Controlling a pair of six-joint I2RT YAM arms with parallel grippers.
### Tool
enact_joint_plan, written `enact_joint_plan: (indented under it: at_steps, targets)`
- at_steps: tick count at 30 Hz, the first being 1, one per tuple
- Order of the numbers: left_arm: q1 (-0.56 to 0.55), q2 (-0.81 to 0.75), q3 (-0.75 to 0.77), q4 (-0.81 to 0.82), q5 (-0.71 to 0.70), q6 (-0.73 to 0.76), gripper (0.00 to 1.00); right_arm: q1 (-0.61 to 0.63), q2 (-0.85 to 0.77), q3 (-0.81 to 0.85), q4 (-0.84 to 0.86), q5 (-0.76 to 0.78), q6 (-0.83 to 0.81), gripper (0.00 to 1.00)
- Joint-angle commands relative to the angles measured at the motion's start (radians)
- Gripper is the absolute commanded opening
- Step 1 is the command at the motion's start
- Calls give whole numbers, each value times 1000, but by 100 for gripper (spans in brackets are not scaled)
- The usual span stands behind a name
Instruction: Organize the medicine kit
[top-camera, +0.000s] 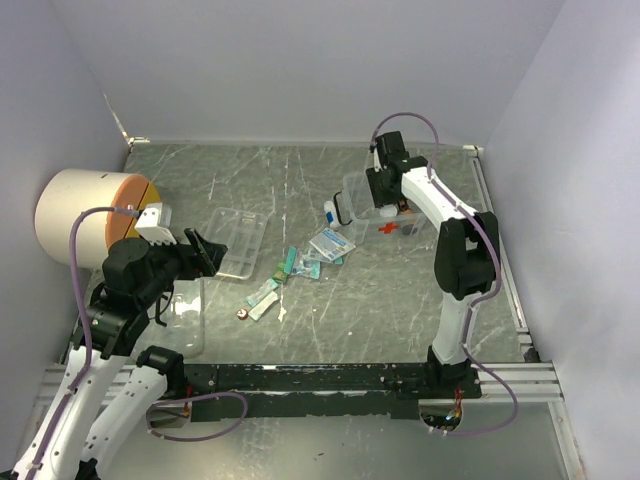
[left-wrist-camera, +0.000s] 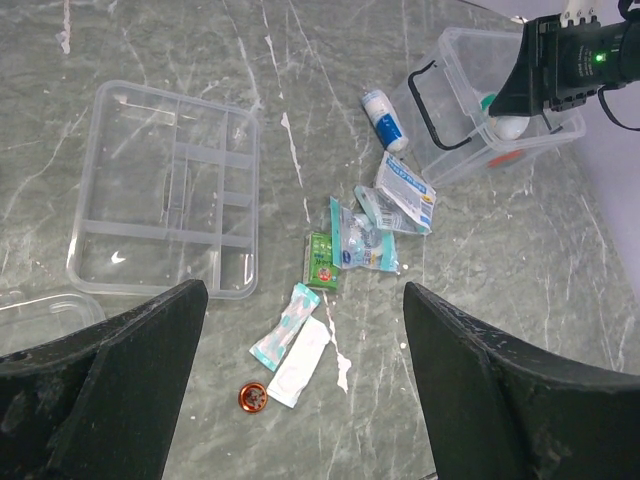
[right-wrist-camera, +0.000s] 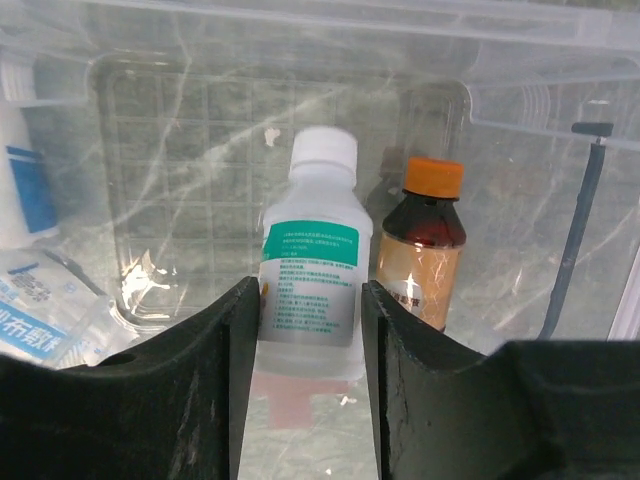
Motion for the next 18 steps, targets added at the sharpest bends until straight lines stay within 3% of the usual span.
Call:
enact_joint_plan:
  at_steps: [1, 18]
  targets:
    - [10, 6, 1, 7, -5, 4, 90, -27, 12, 35, -57, -19, 3, 43]
    - [20, 16, 1, 7, 4, 5, 91, -29, 46, 19, -85, 2, 7, 43]
